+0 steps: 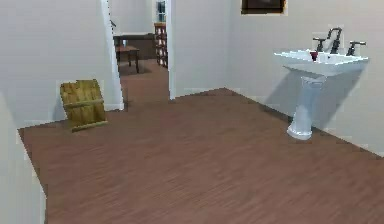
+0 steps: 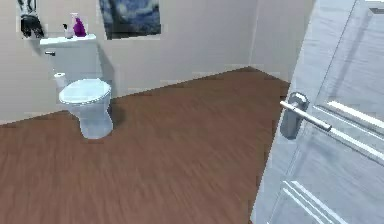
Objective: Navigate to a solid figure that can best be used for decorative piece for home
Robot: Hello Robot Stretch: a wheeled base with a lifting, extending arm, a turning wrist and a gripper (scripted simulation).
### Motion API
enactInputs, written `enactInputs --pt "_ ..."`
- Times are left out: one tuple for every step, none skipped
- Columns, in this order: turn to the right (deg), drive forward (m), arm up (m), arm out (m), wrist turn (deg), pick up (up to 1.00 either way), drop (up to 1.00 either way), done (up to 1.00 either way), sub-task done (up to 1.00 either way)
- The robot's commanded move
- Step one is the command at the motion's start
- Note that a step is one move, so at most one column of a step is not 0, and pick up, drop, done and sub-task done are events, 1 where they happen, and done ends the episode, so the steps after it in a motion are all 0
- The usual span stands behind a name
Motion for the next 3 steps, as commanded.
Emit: enactInputs --pt "45.0 0.00 0.00 0.00 0.0 0.00 0.00 0.00 0.00" --pt "12.0 0.00 0.00 0.00 0.0 0.00 0.00 0.00 0.00" --pt "3.0 0.00 0.00 0.00 0.0 0.00 0.00 0.00 0.00"
